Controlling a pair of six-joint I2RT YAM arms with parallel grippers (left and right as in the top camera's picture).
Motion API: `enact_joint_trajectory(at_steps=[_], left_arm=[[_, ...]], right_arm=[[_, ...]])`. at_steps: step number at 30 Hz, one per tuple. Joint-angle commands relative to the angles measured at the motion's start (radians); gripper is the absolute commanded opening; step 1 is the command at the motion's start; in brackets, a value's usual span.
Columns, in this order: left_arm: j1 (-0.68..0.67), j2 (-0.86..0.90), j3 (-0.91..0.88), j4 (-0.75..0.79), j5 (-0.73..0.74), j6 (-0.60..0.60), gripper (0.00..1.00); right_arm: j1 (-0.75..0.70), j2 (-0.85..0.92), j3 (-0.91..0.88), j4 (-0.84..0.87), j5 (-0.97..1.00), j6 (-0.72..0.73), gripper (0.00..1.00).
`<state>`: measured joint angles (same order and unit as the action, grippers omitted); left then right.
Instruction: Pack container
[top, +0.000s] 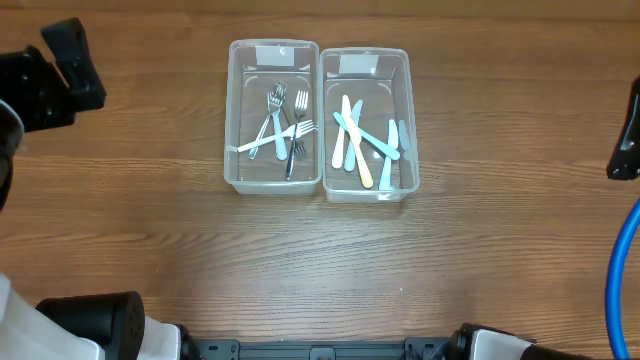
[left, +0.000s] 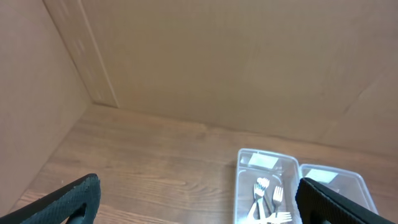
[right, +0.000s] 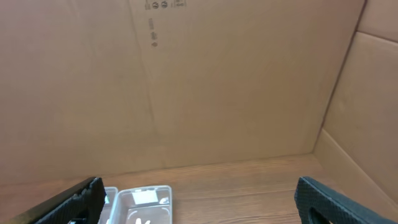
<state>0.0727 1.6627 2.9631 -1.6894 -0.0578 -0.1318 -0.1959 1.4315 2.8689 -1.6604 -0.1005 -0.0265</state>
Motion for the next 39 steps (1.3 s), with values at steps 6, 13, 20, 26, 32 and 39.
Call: enact_joint_trajectory(at_steps=[6, 13, 20, 26, 32, 39], left_arm=[[-0.002, 0.022, -0.005, 0.0, -0.012, -0.003, 1.0], [-0.002, 0.024, -0.005, 0.0, -0.013, -0.003, 1.0], [-0.002, 0.025, -0.005, 0.0, -0.013, -0.003, 1.0], [-0.002, 0.025, -0.005, 0.0, -0.013, -0.003, 1.0], [-0.002, 0.025, -0.005, 0.0, -0.013, -0.003, 1.0], [-0.002, 0.025, -0.005, 0.0, -0.013, -0.003, 1.0]], right_arm=[[-0.002, 0.021, -0.036, 0.014, 0.04, 0.003, 1.0], [-0.002, 0.038, -0.036, -0.009, 0.04, 0.003, 1.0], [-0.002, 0.038, -0.036, 0.009, 0.04, 0.003, 1.0], [-0.002, 0.042, -0.036, -0.033, 0.039, 0.003, 1.0], [-0.002, 0.042, -0.035, -0.026, 0.039, 0.003, 1.0], [-0.002, 0.037, -0.035, -0.033, 0.103, 0.003, 1.0]])
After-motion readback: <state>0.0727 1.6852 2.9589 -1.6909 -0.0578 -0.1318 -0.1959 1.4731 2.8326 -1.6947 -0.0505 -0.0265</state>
